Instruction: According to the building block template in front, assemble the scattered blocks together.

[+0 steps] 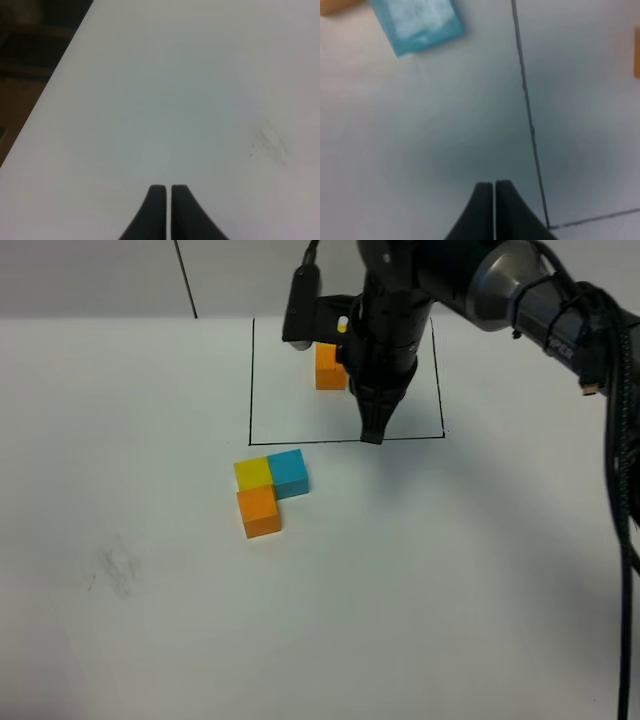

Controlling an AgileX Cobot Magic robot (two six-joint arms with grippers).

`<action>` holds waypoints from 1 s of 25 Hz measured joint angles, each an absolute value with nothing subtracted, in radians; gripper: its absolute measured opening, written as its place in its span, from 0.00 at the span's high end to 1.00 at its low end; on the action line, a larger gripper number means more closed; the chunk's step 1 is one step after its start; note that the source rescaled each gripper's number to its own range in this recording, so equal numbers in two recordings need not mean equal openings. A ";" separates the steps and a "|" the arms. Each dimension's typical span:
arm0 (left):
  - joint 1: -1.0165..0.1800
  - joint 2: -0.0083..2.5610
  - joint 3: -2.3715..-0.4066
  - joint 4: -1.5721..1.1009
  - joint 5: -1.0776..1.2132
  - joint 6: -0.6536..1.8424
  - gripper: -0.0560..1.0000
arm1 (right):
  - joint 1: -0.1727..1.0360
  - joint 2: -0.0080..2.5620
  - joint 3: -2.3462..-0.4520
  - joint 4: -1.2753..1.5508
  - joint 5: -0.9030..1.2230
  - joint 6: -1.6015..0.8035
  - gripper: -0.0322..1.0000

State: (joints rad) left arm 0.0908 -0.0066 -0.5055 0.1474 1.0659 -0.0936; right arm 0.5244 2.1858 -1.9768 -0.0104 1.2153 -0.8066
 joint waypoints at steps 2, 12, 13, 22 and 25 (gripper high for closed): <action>0.091 -0.007 -0.506 0.147 1.066 -0.094 0.94 | 0.490 2.132 -1.908 -0.010 1.214 -0.793 0.96; 0.091 -0.007 -0.506 0.147 1.066 -0.094 0.94 | 0.301 1.751 -1.294 -0.014 1.028 -0.699 0.96; 0.091 -0.007 -0.506 0.147 1.066 -0.094 0.94 | 0.289 1.703 -1.238 -0.014 0.996 -0.679 0.96; 0.091 -0.007 -0.506 0.147 1.066 -0.094 0.94 | 0.233 1.342 -0.847 -0.023 0.930 -0.395 0.96; 0.091 -0.007 -0.506 0.147 1.066 -0.094 0.94 | 0.233 1.223 -0.743 -0.033 0.931 -0.296 0.96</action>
